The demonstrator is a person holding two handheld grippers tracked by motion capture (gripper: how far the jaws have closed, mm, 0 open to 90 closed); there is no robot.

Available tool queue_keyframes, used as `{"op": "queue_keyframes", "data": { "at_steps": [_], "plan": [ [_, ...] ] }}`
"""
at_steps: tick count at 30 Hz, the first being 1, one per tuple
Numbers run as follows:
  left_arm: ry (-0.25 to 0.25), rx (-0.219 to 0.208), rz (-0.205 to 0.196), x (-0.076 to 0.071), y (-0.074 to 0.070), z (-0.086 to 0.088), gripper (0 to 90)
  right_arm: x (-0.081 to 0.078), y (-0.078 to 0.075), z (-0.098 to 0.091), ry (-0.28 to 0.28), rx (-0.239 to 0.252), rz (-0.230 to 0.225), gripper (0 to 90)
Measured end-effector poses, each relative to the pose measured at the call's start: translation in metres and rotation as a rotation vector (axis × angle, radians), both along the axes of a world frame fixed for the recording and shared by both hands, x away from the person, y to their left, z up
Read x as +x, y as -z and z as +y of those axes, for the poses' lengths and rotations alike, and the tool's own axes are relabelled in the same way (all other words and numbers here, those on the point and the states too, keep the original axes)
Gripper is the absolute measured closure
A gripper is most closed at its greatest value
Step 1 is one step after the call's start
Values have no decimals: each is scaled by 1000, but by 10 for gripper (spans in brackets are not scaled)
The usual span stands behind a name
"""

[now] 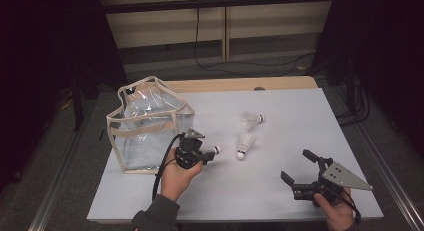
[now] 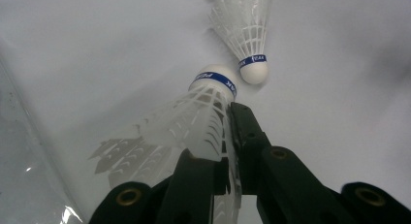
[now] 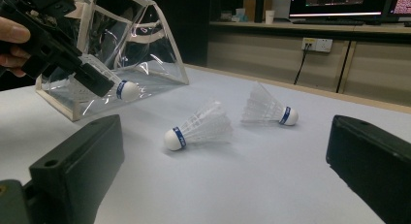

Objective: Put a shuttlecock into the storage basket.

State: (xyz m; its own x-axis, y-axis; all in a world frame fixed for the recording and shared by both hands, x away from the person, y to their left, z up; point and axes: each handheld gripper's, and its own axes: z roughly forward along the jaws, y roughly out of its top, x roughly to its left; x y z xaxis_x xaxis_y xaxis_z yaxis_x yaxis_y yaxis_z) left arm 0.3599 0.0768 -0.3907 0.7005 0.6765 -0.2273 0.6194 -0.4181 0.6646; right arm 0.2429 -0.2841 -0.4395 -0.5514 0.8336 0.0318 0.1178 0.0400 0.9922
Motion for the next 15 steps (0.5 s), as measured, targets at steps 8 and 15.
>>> {"op": "queue_keyframes", "data": {
  "at_steps": [8, 15],
  "plan": [
    [21, 13, 9, 2, -7, -3, 873, 0, 0, 0, 0, 1, 1, 0],
    [39, 19, 17, 6, -12, -4, 871, 0, 0, 0, 1, 2, 1, 0]
  ]
}}
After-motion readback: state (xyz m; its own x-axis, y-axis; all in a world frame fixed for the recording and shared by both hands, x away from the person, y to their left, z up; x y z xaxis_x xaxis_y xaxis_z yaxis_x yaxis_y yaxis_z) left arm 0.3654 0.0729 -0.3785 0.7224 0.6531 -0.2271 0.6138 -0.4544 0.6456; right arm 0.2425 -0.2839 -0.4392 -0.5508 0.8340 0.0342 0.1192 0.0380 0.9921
